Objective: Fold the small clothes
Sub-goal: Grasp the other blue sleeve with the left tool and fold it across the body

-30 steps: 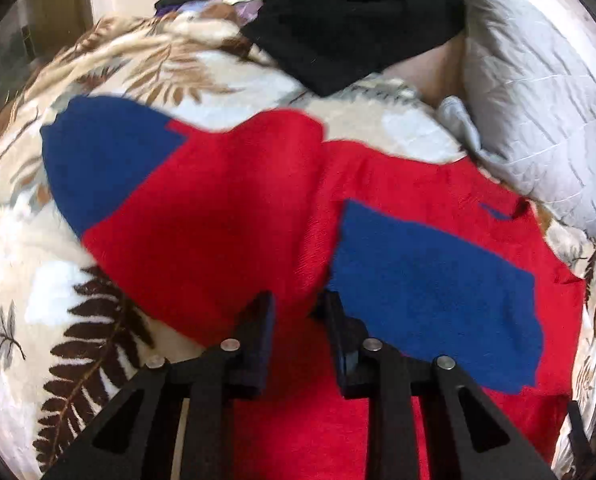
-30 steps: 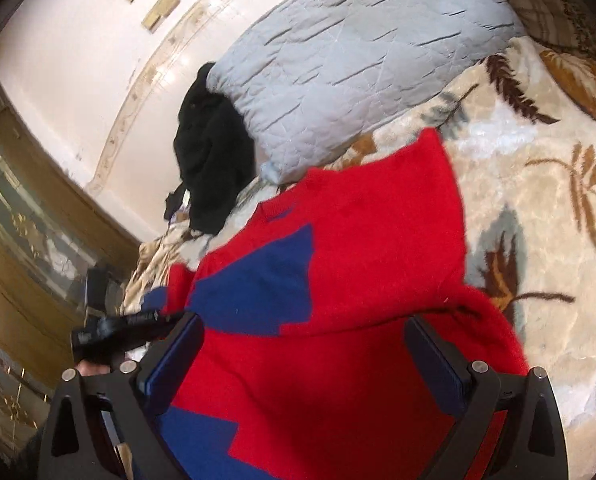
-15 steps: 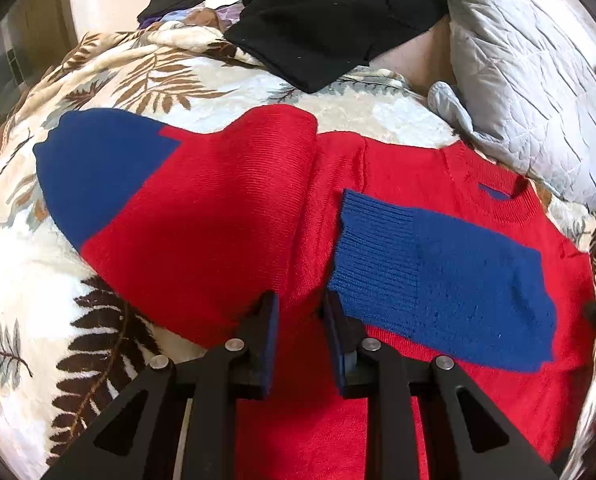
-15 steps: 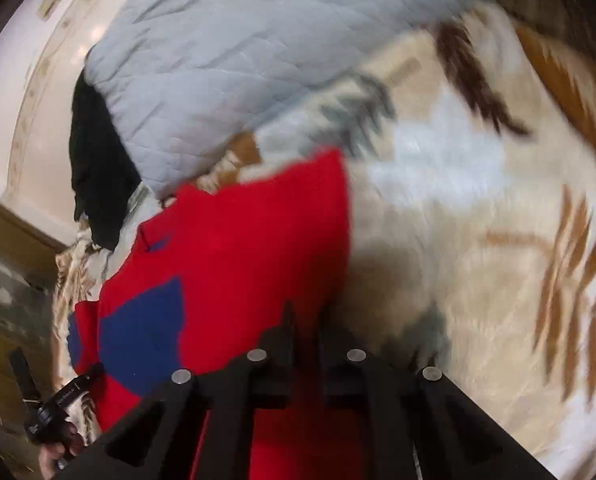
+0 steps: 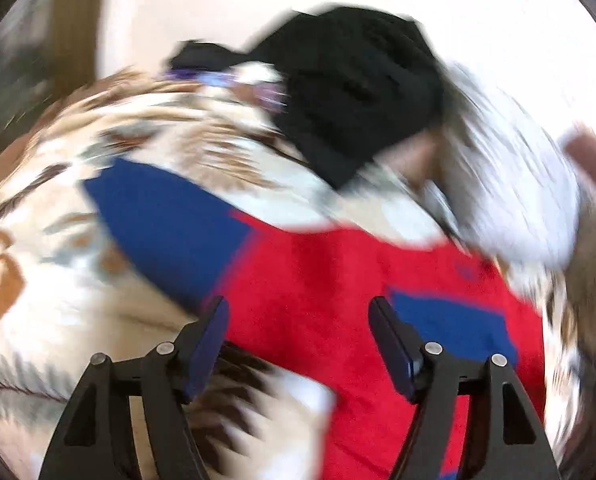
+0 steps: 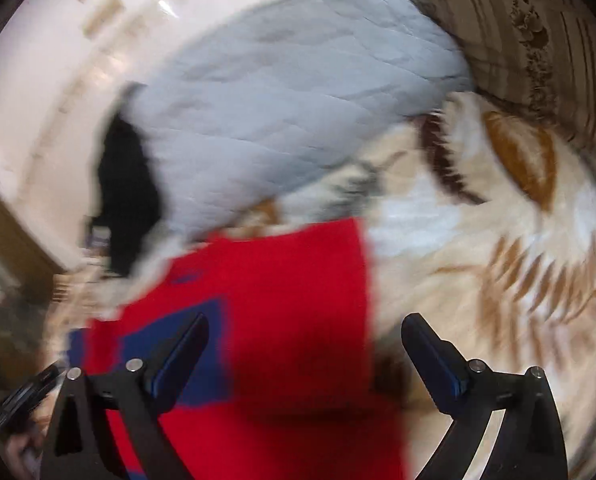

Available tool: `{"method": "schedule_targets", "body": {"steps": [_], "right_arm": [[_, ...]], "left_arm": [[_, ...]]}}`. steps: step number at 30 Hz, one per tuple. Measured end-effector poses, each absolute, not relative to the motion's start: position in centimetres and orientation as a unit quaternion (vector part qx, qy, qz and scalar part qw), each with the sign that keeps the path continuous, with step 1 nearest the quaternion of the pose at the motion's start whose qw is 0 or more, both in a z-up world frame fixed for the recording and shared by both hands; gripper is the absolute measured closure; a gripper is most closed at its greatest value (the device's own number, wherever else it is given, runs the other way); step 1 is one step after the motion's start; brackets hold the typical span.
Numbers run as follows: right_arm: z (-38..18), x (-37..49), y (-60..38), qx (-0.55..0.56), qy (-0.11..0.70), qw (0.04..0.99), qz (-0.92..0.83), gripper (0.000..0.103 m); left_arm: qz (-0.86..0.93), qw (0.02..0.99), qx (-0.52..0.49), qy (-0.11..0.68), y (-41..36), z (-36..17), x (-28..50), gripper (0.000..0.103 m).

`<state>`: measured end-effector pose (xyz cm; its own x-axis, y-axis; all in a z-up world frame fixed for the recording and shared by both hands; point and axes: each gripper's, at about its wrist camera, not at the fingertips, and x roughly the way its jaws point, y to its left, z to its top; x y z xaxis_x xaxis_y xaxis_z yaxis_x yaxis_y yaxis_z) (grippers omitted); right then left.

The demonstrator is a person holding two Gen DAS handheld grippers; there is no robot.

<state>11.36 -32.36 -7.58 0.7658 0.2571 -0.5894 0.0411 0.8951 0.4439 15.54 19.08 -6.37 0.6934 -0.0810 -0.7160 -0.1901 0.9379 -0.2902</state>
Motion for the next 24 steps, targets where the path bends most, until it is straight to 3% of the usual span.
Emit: {"method": "schedule_targets", "body": {"steps": [4, 9, 10, 11, 12, 13, 15, 17, 24], "right_arm": [[-8.9, 8.8, -27.9, 0.180, 0.328, 0.921, 0.112, 0.004], [-12.2, 9.5, -26.2, 0.149, 0.358, 0.913, 0.127, 0.005], [-12.5, 10.0, -26.4, 0.151, 0.361, 0.911, 0.129, 0.005], [-12.8, 10.0, -26.3, 0.152, 0.363, 0.910, 0.129, 0.005], [-13.0, 9.9, -26.2, 0.156, 0.366, 0.908, 0.129, 0.005], [-13.2, 9.9, -26.3, 0.163, 0.366, 0.907, 0.130, 0.005], [-13.2, 10.0, -26.6, 0.172, 0.366, 0.906, 0.126, 0.005], [-13.4, 10.2, -27.3, 0.188, 0.367, 0.903, 0.122, 0.005], [-12.5, 9.4, -29.3, 0.245, 0.346, 0.898, 0.119, 0.005]], "left_arm": [[0.094, 0.855, -0.308, 0.406, 29.1, -9.3, 19.0, 0.032], [0.129, 0.822, -0.362, 0.420, 33.4, -12.2, 22.4, 0.032], [0.128, 0.820, -0.365, 0.422, 33.5, -12.5, 22.8, 0.037], [0.130, 0.820, -0.362, 0.423, 33.6, -12.7, 23.3, 0.045], [0.145, 0.820, -0.348, 0.430, 33.7, -13.0, 23.7, 0.078], [0.171, 0.813, -0.337, 0.443, 34.0, -13.5, 24.0, 0.092], [0.175, 0.809, -0.352, 0.437, 34.5, -13.3, 23.7, 0.095], [0.192, 0.828, -0.304, 0.430, 33.2, -11.5, 23.5, 0.096], [0.103, 0.940, -0.100, 0.309, 18.5, 2.3, 20.6, 0.096]]}}
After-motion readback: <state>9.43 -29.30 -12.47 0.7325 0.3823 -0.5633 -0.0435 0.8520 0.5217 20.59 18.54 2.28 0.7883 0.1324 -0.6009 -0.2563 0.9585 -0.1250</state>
